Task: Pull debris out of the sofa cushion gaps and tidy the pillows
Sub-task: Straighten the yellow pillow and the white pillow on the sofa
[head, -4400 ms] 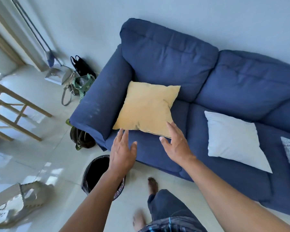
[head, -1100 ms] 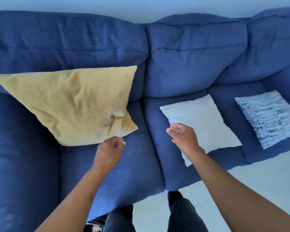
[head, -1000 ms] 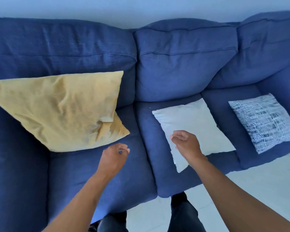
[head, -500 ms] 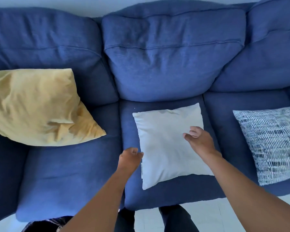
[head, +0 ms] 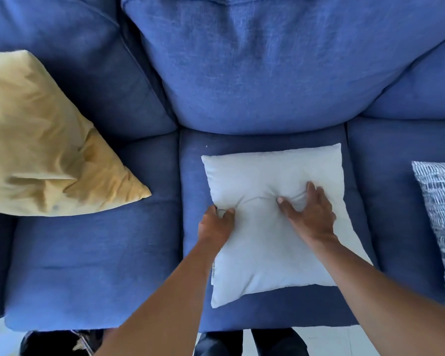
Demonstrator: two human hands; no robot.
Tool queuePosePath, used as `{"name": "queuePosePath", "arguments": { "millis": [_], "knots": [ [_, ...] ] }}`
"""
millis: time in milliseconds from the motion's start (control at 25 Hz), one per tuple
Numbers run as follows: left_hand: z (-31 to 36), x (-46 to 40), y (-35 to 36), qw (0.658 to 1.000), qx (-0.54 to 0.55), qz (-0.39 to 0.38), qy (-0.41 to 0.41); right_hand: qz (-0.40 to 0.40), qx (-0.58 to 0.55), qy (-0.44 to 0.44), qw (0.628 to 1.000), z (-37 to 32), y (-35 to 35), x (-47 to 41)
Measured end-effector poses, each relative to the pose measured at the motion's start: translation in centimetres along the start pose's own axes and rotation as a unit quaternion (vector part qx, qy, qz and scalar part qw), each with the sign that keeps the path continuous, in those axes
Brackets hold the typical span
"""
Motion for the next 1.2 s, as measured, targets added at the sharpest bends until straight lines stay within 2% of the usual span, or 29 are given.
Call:
{"name": "queuePosePath", "arguments": {
  "millis": [160,240,360,520,760,1200],
  "knots": [
    [3.6,-4.2,-3.3,0.981,0.102,0.157,0.055,0.073,-0.014,-0.025,0.997,-0.2,0.6,-0.3],
    [6.1,-8.2,-5.8,0.967,0.131,0.208,0.061,0.102,-0.023,-0.044,0.994,-0.2,0.8,0.4],
    [9.5,-14.2,-6.6,0.973,0.091,0.194,0.084,0.131,-0.035,-0.055,0.989,0.1,1.1,0.9],
    [9.5,-18.4,-4.1,0.980,0.040,0.160,0.109,0.170,-0.057,-0.076,0.981,-0.6,0.8,1.2],
    [10.1,-19.8,-3.1,0.953,-0.020,0.227,0.198,0.197,-0.069,-0.110,0.972,-1.1,0.6,1.4],
    [11.3,-20.0,-2.6,0.940,-0.111,0.246,0.208,0.223,-0.047,-0.155,0.961,-1.5,0.6,1.5]
  ]
}}
Point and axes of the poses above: each hand's wrist, its own x-axis away from the middle knuckle, its own y-axis out of the palm, z = x × y, the point moved 8 cm from there along -x, towards the middle knuckle, and after that the axes turned 11 degrees about z, right-handed, at the moved point
